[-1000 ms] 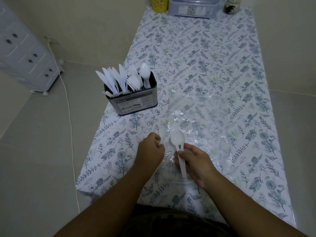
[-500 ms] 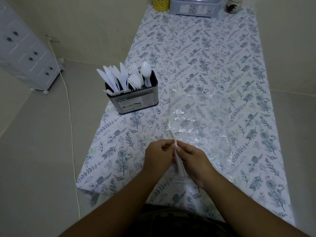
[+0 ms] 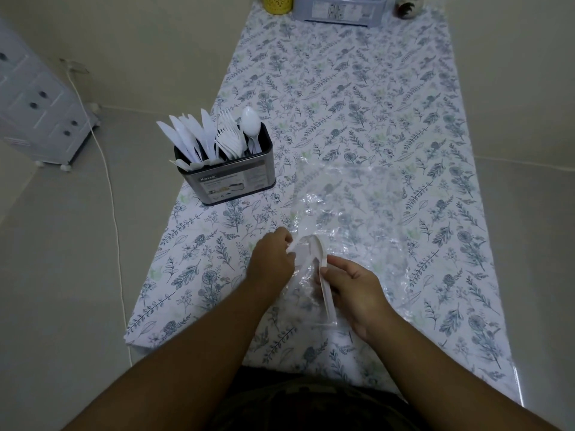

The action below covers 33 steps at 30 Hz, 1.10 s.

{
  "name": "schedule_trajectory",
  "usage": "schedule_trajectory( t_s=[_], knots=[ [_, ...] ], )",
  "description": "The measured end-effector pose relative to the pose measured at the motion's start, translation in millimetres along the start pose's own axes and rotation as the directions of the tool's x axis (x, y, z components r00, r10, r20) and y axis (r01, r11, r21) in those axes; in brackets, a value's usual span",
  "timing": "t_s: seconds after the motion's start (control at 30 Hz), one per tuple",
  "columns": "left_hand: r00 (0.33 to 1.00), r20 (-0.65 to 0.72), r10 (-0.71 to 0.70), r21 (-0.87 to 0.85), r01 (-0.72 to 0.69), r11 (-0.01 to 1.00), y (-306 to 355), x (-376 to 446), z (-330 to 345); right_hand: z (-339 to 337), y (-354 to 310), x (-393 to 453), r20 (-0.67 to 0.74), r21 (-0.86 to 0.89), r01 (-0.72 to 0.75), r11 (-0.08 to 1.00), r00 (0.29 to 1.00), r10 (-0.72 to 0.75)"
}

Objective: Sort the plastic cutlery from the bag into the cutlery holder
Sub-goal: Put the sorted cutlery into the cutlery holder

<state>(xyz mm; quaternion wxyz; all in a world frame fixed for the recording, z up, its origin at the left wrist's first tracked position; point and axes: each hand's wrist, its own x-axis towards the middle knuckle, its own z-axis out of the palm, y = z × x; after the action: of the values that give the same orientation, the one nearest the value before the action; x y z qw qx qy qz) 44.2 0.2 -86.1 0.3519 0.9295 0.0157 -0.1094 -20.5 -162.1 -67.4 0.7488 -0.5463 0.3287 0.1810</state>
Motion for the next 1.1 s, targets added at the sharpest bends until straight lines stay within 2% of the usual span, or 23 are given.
schedule_trajectory(
  t_s=[0.1,0.17,0.33,0.5,0.6,0.7,0.8,0.9,1.0,1.1],
  knots=[
    [0.996,-0.033,-0.079,-0.116,0.075,0.99,-2,1,-3,-5,-2,1,-0.015,-0.014,0.015,1.0,1.0,-0.015],
    [0.989,-0.008,-0.149,-0.219,0.144,0.965,-6,-3,-6,-7,-2,2,-0.024,-0.003,0.013,1.0,1.0,-0.013],
    [0.96,0.015,-0.28,-0.49,0.251,0.835,-1,-19,-20,-5,-7,3,-0.016,0.009,0.016,1.0,1.0,-0.016],
    [0.949,0.236,-0.21,-0.721,0.316,0.617,23,-48,-18,4,-13,5,0.028,0.047,0.013,0.999,1.0,-0.014],
    [0.957,0.227,-0.181,-0.754,0.291,0.589,29,-57,-6,9,-17,4,0.054,0.079,0.016,0.997,0.998,-0.02],
    [0.979,0.162,-0.125,-0.69,0.203,0.695,26,-56,-2,8,-18,3,0.101,0.065,0.019,0.998,0.995,-0.026],
    [0.997,0.077,0.026,-0.473,0.014,0.881,17,-53,-2,6,-16,1,0.14,0.039,0.025,0.999,0.99,-0.031],
    [0.993,0.025,0.12,-0.262,-0.109,0.959,9,-49,-6,4,-12,0,0.132,-0.005,0.026,1.0,0.991,-0.025],
    [0.997,-0.014,0.076,-0.076,-0.077,0.994,-7,-44,-9,4,-7,1,0.096,-0.035,0.021,0.999,0.995,-0.018],
    [0.998,0.056,-0.019,0.012,0.018,1.0,-19,-46,-8,2,-4,3,0.055,-0.025,0.021,0.999,0.998,-0.02]
  ],
)
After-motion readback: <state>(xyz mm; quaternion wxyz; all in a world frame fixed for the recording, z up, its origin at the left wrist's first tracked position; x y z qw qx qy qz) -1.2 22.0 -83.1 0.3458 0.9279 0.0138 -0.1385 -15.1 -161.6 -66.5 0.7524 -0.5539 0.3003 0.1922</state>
